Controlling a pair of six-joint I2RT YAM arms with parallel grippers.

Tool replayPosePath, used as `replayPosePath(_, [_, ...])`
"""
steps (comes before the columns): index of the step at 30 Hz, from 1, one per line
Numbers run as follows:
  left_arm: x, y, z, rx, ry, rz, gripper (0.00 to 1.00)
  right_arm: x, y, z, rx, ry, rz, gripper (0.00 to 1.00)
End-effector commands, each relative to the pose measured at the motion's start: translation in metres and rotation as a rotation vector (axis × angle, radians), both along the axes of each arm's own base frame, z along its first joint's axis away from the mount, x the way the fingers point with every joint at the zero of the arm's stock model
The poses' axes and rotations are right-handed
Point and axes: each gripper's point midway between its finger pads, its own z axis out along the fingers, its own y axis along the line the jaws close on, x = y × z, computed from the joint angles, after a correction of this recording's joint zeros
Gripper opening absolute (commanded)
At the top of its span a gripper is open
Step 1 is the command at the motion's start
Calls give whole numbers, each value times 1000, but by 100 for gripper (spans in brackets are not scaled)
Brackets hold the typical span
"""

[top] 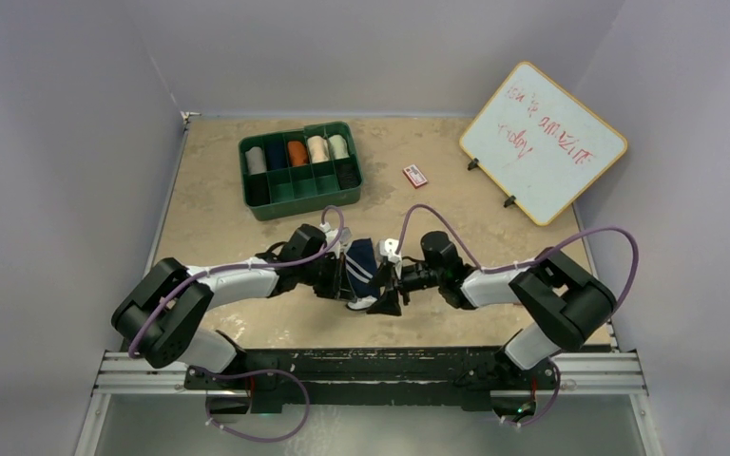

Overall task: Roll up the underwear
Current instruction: Roll the underwear to the center of the board.

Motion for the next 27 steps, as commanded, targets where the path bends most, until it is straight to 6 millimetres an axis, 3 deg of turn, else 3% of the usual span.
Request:
replayPosePath(1, [10, -6, 9, -15, -51, -13, 0, 0, 10, -2, 3, -61, 23, 65])
replayPosePath(15, [9, -6, 10, -22, -52, -20, 0, 3, 12, -15, -38, -29, 12, 45])
replayPosePath(21, [9, -7, 11, -27, -54, -23, 0, 3, 12, -20, -49, -18, 4, 44])
replayPosePath(24, [8, -7, 11, -27, -54, -24, 0, 5, 13, -21, -50, -17, 3, 38])
replayPosePath(27, [9, -7, 12, -29, -54, -24, 0, 4, 13, -19, -39, -10, -3, 25])
